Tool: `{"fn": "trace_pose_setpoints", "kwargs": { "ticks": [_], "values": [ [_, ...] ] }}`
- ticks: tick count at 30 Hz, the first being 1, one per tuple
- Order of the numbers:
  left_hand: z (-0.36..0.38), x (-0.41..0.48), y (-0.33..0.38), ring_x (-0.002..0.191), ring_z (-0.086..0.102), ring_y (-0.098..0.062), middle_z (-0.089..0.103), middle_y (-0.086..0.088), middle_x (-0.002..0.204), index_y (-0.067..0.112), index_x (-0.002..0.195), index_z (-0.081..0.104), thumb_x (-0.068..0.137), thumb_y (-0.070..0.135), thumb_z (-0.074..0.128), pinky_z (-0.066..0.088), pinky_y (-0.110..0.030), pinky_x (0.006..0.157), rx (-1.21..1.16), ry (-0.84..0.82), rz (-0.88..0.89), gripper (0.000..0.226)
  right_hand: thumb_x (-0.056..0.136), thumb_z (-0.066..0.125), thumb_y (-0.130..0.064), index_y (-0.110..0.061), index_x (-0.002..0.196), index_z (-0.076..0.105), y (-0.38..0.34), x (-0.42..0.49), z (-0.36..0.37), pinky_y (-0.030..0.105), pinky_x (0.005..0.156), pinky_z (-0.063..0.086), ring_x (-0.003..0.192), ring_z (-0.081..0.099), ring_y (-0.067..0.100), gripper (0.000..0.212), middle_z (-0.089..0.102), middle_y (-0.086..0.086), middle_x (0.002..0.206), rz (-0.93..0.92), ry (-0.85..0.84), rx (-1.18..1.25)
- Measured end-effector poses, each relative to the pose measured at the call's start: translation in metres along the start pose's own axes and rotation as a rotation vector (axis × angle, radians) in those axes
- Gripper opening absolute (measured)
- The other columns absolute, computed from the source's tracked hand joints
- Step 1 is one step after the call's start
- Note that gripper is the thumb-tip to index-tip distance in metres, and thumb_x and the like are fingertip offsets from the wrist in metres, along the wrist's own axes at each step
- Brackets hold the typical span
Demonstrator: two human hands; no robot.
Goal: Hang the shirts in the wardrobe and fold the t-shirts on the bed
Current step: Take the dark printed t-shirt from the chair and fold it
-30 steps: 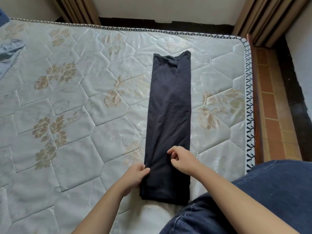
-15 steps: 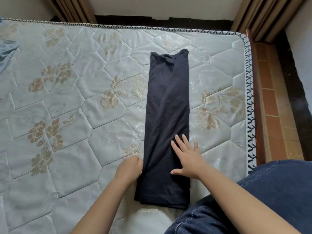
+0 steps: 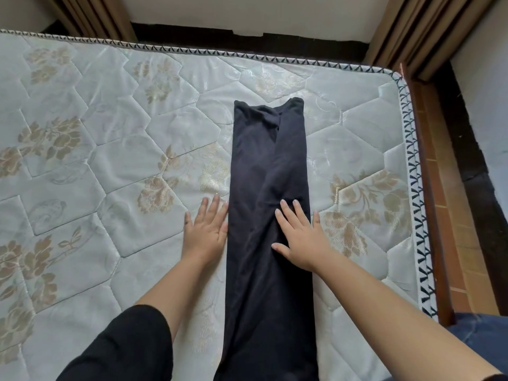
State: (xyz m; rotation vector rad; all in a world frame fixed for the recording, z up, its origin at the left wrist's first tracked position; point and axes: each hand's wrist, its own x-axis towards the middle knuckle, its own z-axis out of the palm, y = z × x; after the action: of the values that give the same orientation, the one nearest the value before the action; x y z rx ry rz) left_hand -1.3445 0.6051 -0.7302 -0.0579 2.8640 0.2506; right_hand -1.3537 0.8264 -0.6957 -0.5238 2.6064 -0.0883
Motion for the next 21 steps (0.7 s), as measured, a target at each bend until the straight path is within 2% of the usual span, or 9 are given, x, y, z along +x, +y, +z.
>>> {"fn": "trace_pose_setpoints", "kwargs": {
  "ticks": [2, 3, 5, 6, 7, 10, 12, 15, 21],
  "values": [
    [-0.004, 0.020, -0.002, 0.144, -0.015, -0.009, -0.014, 0.014, 0.156, 0.035, 0.149, -0.003, 0.102, 0.036, 0.016, -0.007, -0.045, 0.115, -0.002, 0.009, 0.028, 0.051, 0.099, 0.032, -0.046, -0.013, 0.151, 0.004, 0.002, 0.019, -0.009, 0.049, 0.115, 0.004, 0.146, -0.007, 0.023, 0.068, -0.008, 0.001, 0.159, 0.013, 0.084, 0.031],
    [-0.006, 0.031, -0.003, 0.144, -0.015, -0.009, -0.014, 0.014, 0.156, 0.036, 0.149, -0.003, 0.102, 0.036, 0.017, -0.007, -0.046, 0.115, -0.003, 0.011, 0.044, 0.051, 0.098, 0.036, -0.042, -0.009, 0.149, 0.017, 0.002, 0.029, -0.014, 0.046, 0.113, 0.013, 0.145, 0.008, 0.027, 0.064, 0.009, 0.007, 0.158, 0.019, 0.167, 0.046],
    [-0.009, 0.053, -0.006, 0.144, -0.013, -0.009, -0.012, 0.014, 0.157, 0.036, 0.149, -0.001, 0.101, 0.038, 0.013, -0.006, -0.046, 0.116, 0.002, 0.021, 0.066, 0.050, 0.094, 0.049, -0.036, -0.003, 0.132, 0.045, 0.001, 0.050, -0.027, 0.043, 0.097, 0.033, 0.123, 0.040, 0.035, 0.051, 0.043, 0.017, 0.134, 0.047, 0.359, 0.084],
    [-0.010, 0.062, -0.006, 0.144, -0.013, -0.009, -0.011, 0.015, 0.157, 0.036, 0.149, 0.001, 0.098, 0.042, 0.008, -0.006, -0.046, 0.115, 0.010, 0.029, 0.071, 0.052, 0.092, 0.053, -0.034, -0.003, 0.123, 0.051, 0.001, 0.061, -0.035, 0.042, 0.089, 0.037, 0.112, 0.046, 0.036, 0.044, 0.049, 0.017, 0.122, 0.082, 0.424, 0.101],
    [-0.010, 0.068, -0.006, 0.144, -0.012, -0.008, -0.010, 0.015, 0.157, 0.036, 0.150, 0.003, 0.093, 0.046, 0.000, -0.006, -0.045, 0.115, 0.011, 0.044, 0.076, 0.058, 0.091, 0.053, -0.034, -0.003, 0.118, 0.051, 0.002, 0.072, -0.044, 0.040, 0.085, 0.037, 0.107, 0.047, 0.034, 0.041, 0.050, 0.015, 0.116, 0.131, 0.448, 0.114],
    [-0.006, 0.075, -0.007, 0.142, -0.011, -0.002, -0.009, 0.020, 0.153, 0.036, 0.149, 0.008, 0.079, 0.049, -0.011, -0.007, -0.042, 0.115, -0.057, 0.111, 0.068, 0.074, 0.092, 0.051, -0.038, -0.006, 0.122, 0.044, 0.007, 0.109, -0.069, 0.037, 0.089, 0.037, 0.112, 0.044, 0.029, 0.045, 0.046, 0.011, 0.120, 0.291, 0.455, 0.212],
    [-0.003, 0.076, -0.009, 0.138, -0.013, 0.003, -0.006, 0.021, 0.151, 0.036, 0.148, 0.011, 0.080, 0.048, -0.008, -0.010, -0.037, 0.115, -0.118, 0.156, 0.061, 0.072, 0.091, 0.054, -0.040, -0.005, 0.125, 0.040, 0.011, 0.132, -0.084, 0.038, 0.092, 0.037, 0.116, 0.043, 0.029, 0.050, 0.046, 0.011, 0.124, 0.368, 0.471, 0.301],
    [-0.002, 0.076, -0.009, 0.137, -0.012, 0.004, -0.004, 0.022, 0.149, 0.034, 0.147, 0.015, 0.082, 0.046, -0.004, -0.013, -0.032, 0.112, -0.158, 0.194, 0.064, 0.069, 0.089, 0.057, -0.037, -0.003, 0.128, 0.035, 0.014, 0.162, -0.101, 0.039, 0.095, 0.038, 0.121, 0.043, 0.031, 0.056, 0.043, 0.013, 0.129, 0.446, 0.448, 0.286],
    [0.004, 0.078, -0.011, 0.140, 0.003, -0.004, 0.008, 0.017, 0.150, 0.028, 0.146, 0.028, 0.090, 0.039, 0.010, -0.004, -0.038, 0.114, -0.169, 0.251, 0.089, 0.060, 0.087, 0.060, -0.026, 0.004, 0.139, 0.023, 0.021, 0.197, -0.112, 0.037, 0.092, 0.042, 0.126, 0.041, 0.032, 0.070, 0.038, 0.017, 0.138, 0.550, 0.353, 0.224]
  ]
}}
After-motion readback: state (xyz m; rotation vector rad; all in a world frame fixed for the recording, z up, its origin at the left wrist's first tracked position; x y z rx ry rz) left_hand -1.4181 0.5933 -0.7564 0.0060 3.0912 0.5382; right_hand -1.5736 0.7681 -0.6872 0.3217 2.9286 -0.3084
